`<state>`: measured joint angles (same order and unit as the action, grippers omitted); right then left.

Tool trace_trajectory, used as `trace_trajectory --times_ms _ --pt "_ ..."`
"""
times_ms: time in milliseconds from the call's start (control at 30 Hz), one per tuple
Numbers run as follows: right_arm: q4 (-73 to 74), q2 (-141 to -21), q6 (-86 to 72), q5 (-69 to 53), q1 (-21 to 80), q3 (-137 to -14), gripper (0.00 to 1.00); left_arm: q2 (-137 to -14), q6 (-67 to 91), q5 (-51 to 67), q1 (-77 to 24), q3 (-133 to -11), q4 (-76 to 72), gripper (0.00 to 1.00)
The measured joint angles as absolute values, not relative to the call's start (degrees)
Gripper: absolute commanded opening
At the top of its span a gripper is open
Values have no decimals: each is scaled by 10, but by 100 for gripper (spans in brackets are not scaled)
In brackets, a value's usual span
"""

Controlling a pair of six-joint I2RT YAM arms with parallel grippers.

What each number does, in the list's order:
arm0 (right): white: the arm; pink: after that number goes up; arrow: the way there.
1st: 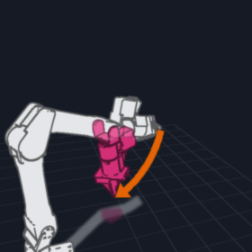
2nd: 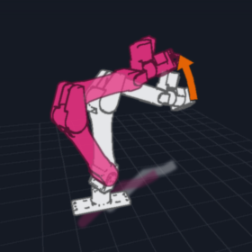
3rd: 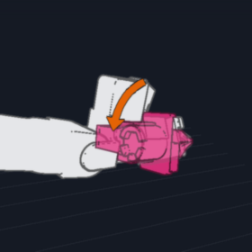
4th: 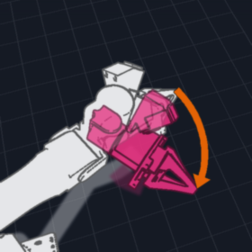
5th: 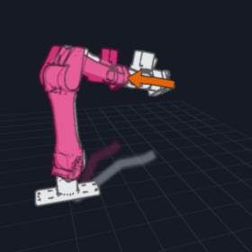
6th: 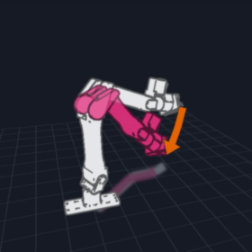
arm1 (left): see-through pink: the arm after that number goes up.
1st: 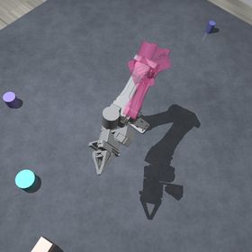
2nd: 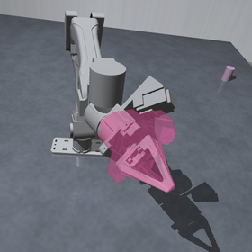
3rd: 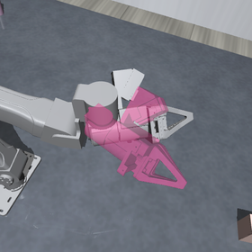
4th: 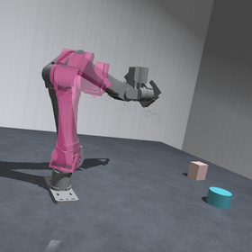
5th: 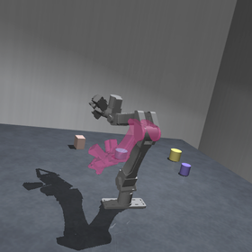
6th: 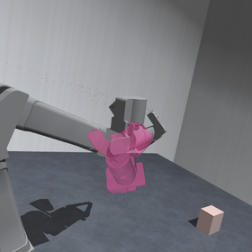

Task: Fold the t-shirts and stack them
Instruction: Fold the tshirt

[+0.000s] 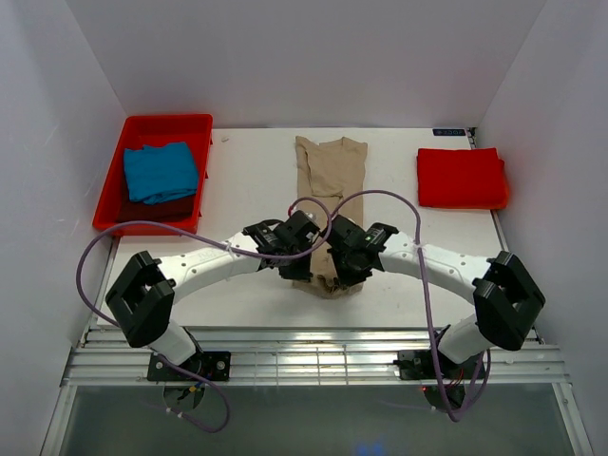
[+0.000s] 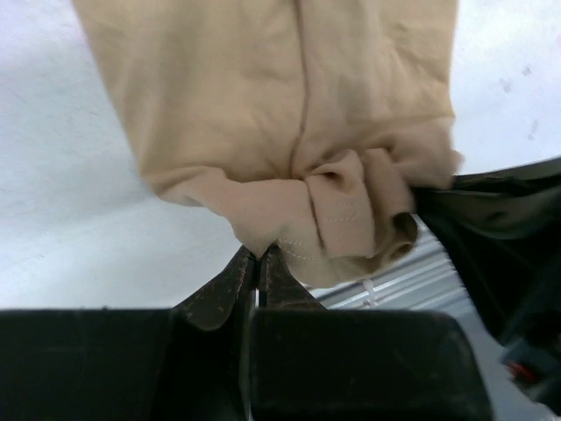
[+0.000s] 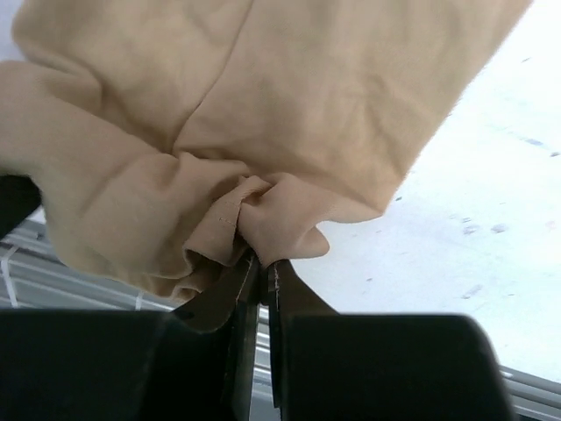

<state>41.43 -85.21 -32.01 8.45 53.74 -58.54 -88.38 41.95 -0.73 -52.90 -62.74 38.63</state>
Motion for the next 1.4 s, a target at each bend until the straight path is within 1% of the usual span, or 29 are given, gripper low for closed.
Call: trace_trajectory --times_ms 267,433,633,800,1067,1233,1400 --pt "417 -872 -264 124 450 -623 9 -930 400 -35 -454 -629 362 2" --pt "392 -914 -222 123 407 -656 9 -983 375 -34 -424 -684 340 1" --pt "375 -990 -177 122 388 -720 8 -1049 344 -33 -418 -771 318 1" --pt "371 -1028 -150 121 374 -765 8 -1081 327 -29 -402 -826 320 0" --pt "369 -1051 -112 121 339 -821 8 -1102 311 -22 -349 -859 325 0" --pt "365 -1077 -97 120 317 -849 8 -1142 301 2 -318 -887 319 0" --pt "363 -1124 -82 120 303 -891 8 -1193 282 21 -314 -925 314 0"
